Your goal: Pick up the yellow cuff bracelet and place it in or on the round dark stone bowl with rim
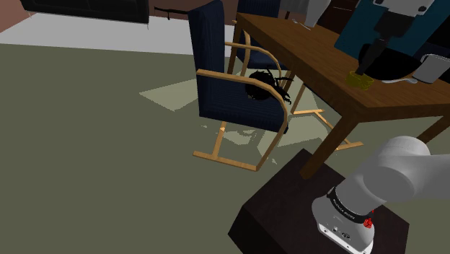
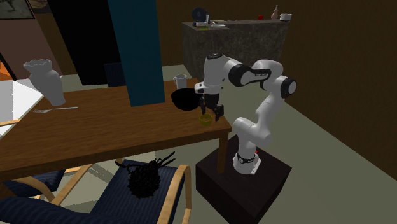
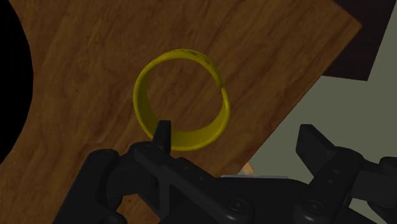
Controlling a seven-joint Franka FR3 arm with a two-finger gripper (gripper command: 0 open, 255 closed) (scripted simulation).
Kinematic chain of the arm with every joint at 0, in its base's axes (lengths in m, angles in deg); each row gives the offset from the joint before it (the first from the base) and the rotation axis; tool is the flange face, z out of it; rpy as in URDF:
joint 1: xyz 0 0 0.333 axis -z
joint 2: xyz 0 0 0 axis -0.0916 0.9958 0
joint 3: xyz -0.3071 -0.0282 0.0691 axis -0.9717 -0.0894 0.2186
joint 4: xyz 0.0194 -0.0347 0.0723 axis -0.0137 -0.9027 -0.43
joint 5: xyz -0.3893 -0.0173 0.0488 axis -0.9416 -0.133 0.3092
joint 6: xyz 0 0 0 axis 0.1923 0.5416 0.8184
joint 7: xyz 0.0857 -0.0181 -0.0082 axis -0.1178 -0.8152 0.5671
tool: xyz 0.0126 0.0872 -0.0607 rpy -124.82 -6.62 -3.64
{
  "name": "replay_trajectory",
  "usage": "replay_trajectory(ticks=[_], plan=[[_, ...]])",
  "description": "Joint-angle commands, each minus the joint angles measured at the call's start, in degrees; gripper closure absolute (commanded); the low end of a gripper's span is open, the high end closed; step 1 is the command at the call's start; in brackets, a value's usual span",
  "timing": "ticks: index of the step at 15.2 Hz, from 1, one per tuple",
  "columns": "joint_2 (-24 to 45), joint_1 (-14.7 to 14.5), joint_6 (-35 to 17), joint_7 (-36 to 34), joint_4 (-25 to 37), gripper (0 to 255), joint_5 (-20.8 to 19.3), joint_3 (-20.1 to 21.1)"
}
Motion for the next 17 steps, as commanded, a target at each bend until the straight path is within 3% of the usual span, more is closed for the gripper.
replay_trajectory(ticks=[1,6,13,14,17], plan=[[-0.5,0.2,-1.0,0.3,-1.6,0,-0.6,-0.4],[-2.0,0.5,-3.9,0.1,-5.9,0,-1.2,-1.0],[-2.0,0.5,-3.9,0.1,-5.9,0,-1.2,-1.0],[-2.0,0.5,-3.9,0.1,-5.9,255,-1.2,-1.0],[-2.0,0.5,-3.9,0.1,-5.9,255,-1.2,-1.0]])
